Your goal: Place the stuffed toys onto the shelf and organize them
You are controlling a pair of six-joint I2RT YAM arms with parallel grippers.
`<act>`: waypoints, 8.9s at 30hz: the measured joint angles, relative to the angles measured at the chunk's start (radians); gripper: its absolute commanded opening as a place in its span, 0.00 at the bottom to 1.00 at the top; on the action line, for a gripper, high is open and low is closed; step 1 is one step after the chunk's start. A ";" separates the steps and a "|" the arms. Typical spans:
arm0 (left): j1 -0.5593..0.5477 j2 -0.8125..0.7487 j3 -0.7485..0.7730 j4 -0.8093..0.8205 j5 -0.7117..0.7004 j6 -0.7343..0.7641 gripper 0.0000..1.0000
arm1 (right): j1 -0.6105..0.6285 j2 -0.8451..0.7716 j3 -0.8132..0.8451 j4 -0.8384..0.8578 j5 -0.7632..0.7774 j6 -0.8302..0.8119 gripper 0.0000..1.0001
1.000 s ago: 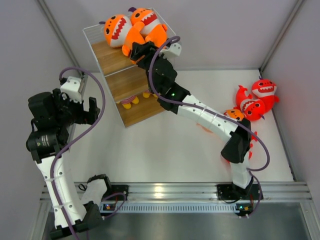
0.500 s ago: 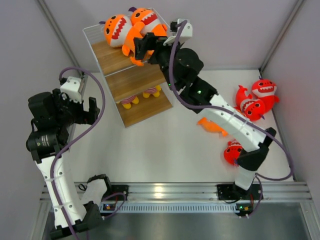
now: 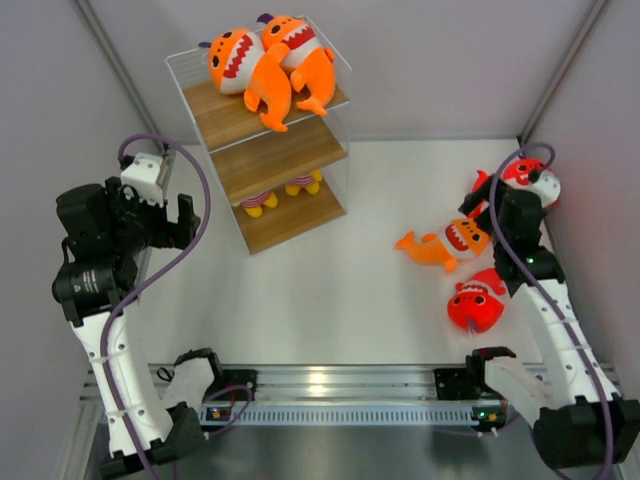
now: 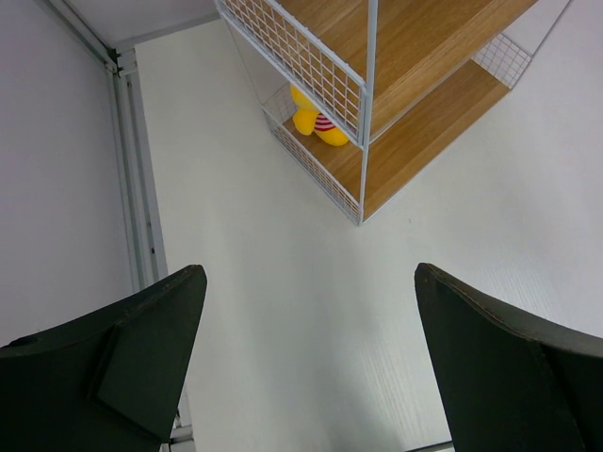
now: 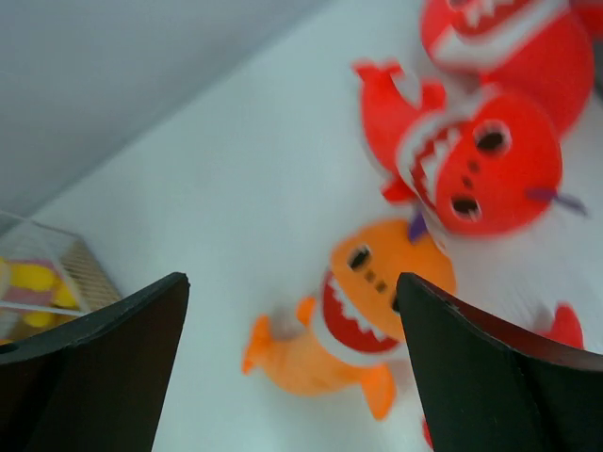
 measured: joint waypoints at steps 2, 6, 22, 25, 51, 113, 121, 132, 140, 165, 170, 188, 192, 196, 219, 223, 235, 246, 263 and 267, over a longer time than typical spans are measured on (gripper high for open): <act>0.000 0.000 0.000 0.000 -0.001 0.000 0.98 | -0.052 0.000 -0.194 -0.003 -0.018 0.097 0.88; 0.000 0.000 0.000 0.000 0.000 0.000 0.98 | -0.068 0.051 -0.423 -0.002 -0.028 0.243 0.87; 0.000 0.001 -0.002 0.000 -0.003 -0.003 0.98 | 0.073 0.453 -0.298 0.214 -0.011 0.255 0.85; 0.000 0.004 -0.002 0.000 -0.004 -0.003 0.98 | 0.122 0.420 -0.266 0.216 0.024 0.230 0.93; 0.000 0.027 -0.004 0.000 -0.005 -0.003 0.98 | -0.039 0.825 0.016 0.314 0.055 0.511 0.78; 0.000 0.066 -0.003 0.000 0.000 -0.016 0.98 | -0.254 0.991 0.337 0.281 -0.240 0.053 0.00; 0.000 0.064 -0.003 0.000 0.107 -0.029 0.98 | 0.006 0.403 0.005 0.414 -0.314 -0.583 0.00; 0.000 0.042 -0.022 0.000 0.280 -0.050 0.98 | 0.651 0.003 -0.055 0.364 -0.603 -1.347 0.06; -0.003 0.020 -0.033 -0.005 0.397 -0.056 0.98 | 0.983 0.335 0.147 0.402 -0.513 -1.638 0.00; -0.019 0.025 -0.009 -0.082 0.515 0.015 0.00 | 1.083 0.592 0.349 0.591 -0.551 -1.642 0.56; -0.019 0.057 0.039 -0.078 0.443 -0.066 0.00 | 1.056 0.537 0.270 0.742 -0.475 -1.212 0.90; -0.019 0.055 0.257 -0.060 0.466 -0.275 0.00 | 0.974 0.496 0.089 0.867 -0.409 -0.173 0.82; -0.019 0.060 0.257 -0.060 0.467 -0.283 0.00 | 0.973 0.558 0.107 0.911 -0.449 -0.119 0.74; -0.019 0.060 0.257 -0.060 0.467 -0.284 0.00 | 0.973 0.642 0.164 0.931 -0.492 -0.069 0.38; -0.018 0.034 0.238 -0.029 -0.110 -0.280 0.98 | 0.973 0.720 1.080 0.421 0.061 -0.510 0.00; -0.018 0.033 0.218 -0.030 -0.129 -0.272 0.98 | 0.973 0.937 1.384 0.417 0.172 -0.628 0.00; -0.018 0.036 0.197 -0.030 -0.130 -0.258 0.98 | 0.973 1.218 1.478 0.424 0.322 -0.773 0.00; -0.018 0.043 0.188 -0.029 -0.109 -0.258 0.98 | 0.973 1.228 1.479 0.493 0.403 -0.737 0.00; -0.018 0.261 0.508 0.106 -0.089 -0.270 0.85 | 0.973 1.294 1.479 0.531 0.412 -0.647 0.02; -0.018 0.363 0.624 0.152 0.011 -0.301 0.85 | 0.973 1.294 1.472 0.532 0.408 -0.639 0.04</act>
